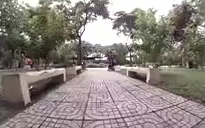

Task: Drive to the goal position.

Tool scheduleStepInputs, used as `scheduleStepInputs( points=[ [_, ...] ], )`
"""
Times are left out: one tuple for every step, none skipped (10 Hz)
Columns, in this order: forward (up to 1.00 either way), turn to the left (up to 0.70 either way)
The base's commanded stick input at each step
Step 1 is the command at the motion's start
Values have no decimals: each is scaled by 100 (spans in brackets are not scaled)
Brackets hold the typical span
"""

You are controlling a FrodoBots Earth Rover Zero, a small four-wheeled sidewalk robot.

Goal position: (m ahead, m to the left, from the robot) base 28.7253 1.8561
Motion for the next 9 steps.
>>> scheduleStepInputs(
  points=[
    [70,0],
    [70,0],
    [70,0],
    [70,0],
    [70,0],
    [70,0],
    [70,0],
    [70,0],
    [70,0]
  ],
)
